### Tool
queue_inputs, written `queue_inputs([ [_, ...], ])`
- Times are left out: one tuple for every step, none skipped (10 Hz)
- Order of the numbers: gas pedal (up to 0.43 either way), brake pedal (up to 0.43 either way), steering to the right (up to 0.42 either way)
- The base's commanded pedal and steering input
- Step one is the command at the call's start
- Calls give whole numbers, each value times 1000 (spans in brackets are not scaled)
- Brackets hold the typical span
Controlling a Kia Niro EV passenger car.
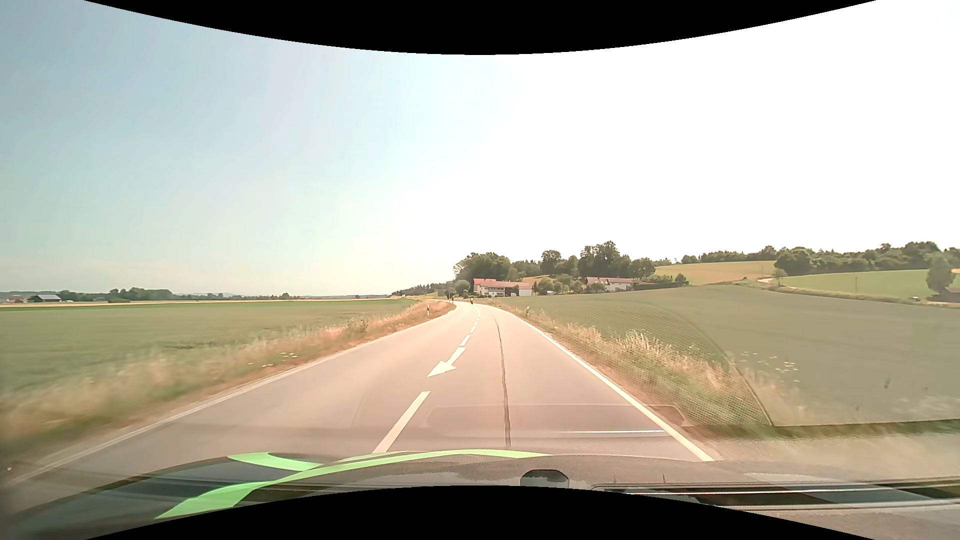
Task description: Follow the waypoints while adhering to traffic rules and regulations
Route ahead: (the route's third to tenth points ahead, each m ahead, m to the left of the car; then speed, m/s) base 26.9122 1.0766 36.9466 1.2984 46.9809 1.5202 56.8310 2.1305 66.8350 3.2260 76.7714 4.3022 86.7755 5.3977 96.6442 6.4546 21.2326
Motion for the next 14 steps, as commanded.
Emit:
queue_inputs([
  [579,0,-10],
  [579,0,-12],
  [579,0,-13],
  [579,0,-12],
  [579,0,-11],
  [571,0,-11],
  [500,0,-10],
  [500,0,-10],
  [480,0,-10],
  [469,0,-10],
  [469,0,-10],
  [449,0,-12],
  [449,0,-12],
  [441,0,-12],
])
